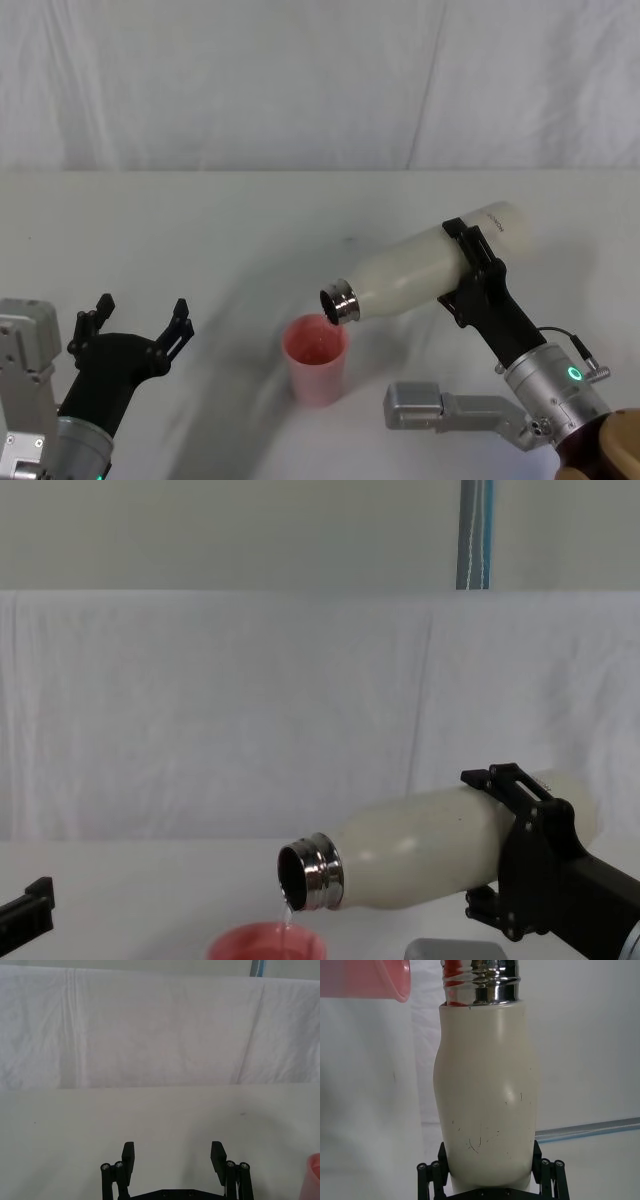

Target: Grasp the thermos with one hand and pour water into the cup lid.

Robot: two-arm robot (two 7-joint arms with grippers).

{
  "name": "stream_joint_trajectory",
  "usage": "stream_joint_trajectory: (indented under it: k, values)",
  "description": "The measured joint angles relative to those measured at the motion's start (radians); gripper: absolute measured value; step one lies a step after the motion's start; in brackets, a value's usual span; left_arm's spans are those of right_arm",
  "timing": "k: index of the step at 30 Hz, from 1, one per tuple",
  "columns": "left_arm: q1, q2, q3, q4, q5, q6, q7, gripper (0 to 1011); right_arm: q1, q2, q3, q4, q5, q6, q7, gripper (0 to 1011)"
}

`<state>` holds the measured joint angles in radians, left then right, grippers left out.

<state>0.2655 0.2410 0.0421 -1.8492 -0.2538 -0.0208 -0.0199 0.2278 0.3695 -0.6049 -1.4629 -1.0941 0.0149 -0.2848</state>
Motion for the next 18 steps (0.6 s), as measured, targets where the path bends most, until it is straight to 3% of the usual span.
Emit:
stream_joint_trajectory:
  k: [18]
  values:
    - [0.000, 0.000, 0.000, 0.000, 0.000, 0.000, 0.000, 1001, 0.001, 0.003, -0.001, 0.001, -0.002, 0.000, -0.003, 955]
